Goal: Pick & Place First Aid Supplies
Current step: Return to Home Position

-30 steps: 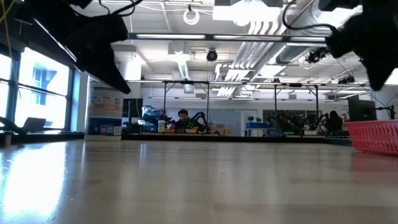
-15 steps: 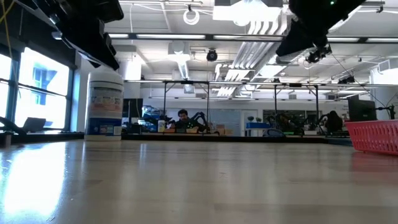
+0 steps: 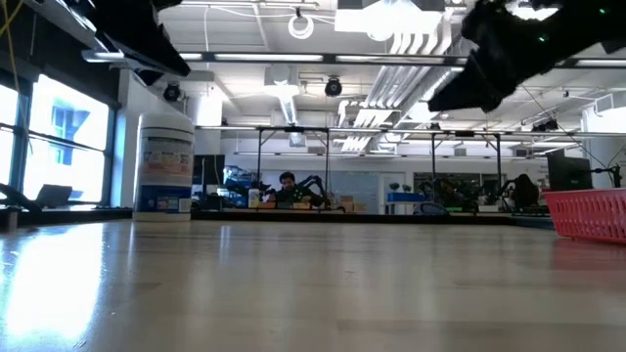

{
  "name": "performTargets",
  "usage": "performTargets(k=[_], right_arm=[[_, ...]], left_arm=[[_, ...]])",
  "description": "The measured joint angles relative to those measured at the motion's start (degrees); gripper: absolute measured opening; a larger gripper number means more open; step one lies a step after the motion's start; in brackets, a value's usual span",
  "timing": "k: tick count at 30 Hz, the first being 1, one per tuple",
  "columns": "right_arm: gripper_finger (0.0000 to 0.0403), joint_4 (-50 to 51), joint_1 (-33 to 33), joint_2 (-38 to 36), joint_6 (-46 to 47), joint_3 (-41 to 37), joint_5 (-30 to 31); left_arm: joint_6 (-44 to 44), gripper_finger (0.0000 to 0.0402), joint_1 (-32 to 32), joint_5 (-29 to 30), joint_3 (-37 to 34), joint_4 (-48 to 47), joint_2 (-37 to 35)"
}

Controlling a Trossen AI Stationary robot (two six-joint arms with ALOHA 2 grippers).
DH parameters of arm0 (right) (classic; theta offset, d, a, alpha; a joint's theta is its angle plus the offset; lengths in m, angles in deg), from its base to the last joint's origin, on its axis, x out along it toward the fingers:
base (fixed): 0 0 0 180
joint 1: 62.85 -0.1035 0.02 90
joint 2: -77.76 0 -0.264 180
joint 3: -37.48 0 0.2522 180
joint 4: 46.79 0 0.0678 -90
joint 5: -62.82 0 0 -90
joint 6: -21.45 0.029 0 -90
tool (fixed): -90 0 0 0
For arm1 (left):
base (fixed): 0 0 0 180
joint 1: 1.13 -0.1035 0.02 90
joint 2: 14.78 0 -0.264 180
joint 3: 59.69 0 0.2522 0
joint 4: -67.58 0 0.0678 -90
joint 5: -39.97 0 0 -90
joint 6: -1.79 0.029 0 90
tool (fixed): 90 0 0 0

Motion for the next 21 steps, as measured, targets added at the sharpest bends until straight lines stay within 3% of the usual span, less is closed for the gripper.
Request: performTargets(k=[5,16,21], right_arm=[[0.0071,-0.6,-3.8,-4.2,0.3,-4.3,-6.6],[0.0071,9.9,-9.5,-23.6,-0.2,-4.9,-4.0],[0.0071,10.5,-13.2,-29.2,-0.2,-6.6,-0.8]], left_arm=[[1.0,0.0001,0.0,6.4,-1.4,-0.1,-8.3],[1.5,0.0001,0.0,6.2,-18.5,17.8,-20.2],[1.8,0.0001,0.0,7.6,-23.7,18.8,-28.3]])
